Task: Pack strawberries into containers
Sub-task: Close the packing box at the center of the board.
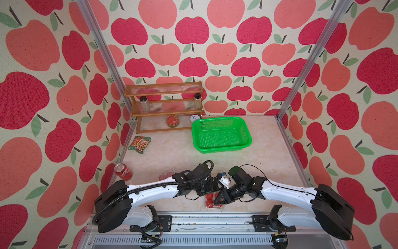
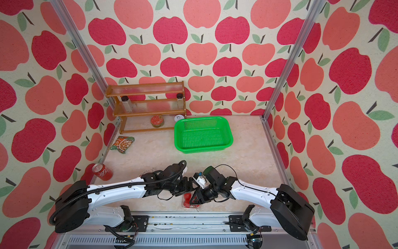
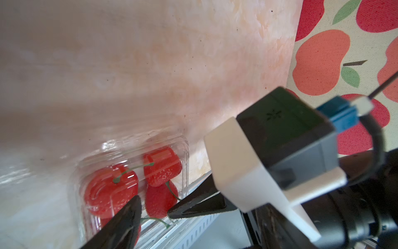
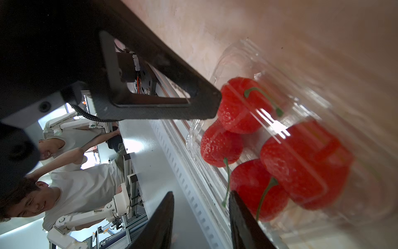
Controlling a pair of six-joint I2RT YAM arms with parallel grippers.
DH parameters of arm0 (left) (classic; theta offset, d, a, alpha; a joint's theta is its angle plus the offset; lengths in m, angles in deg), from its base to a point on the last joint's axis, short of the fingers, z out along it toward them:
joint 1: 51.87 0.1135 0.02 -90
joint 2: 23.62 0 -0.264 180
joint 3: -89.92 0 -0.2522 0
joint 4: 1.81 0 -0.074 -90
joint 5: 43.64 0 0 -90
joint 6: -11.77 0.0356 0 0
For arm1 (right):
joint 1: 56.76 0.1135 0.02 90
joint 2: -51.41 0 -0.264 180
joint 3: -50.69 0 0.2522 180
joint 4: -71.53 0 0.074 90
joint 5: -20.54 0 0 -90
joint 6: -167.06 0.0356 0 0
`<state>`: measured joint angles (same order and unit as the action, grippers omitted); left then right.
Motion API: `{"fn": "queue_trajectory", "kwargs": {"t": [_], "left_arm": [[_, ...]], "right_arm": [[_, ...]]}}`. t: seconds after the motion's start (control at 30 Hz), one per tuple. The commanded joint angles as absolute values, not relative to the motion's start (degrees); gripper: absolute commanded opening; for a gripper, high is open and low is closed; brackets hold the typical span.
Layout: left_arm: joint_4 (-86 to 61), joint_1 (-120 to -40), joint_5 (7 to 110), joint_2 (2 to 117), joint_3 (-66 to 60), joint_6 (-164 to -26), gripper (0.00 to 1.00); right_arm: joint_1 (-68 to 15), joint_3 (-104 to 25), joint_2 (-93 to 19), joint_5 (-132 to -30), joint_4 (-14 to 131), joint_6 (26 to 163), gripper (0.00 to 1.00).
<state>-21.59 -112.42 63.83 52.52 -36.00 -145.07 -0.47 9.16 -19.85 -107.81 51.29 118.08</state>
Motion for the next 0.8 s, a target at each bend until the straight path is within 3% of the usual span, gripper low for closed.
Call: {"fn": "queue_trajectory", "kwargs": {"t": [0.0,0.77], "left_arm": [[-18.73,-113.55,62.57,53.99,-36.46,-146.93,0.81],[-23.12,-113.19,60.07,49.54,-35.71,-145.9,0.81]], "right_arm": [[0.27,10.4,-20.58,-106.66,47.8,118.86,0.44],[2.92,5.64,-23.62,-105.85,47.84,119.28,0.45]]}}
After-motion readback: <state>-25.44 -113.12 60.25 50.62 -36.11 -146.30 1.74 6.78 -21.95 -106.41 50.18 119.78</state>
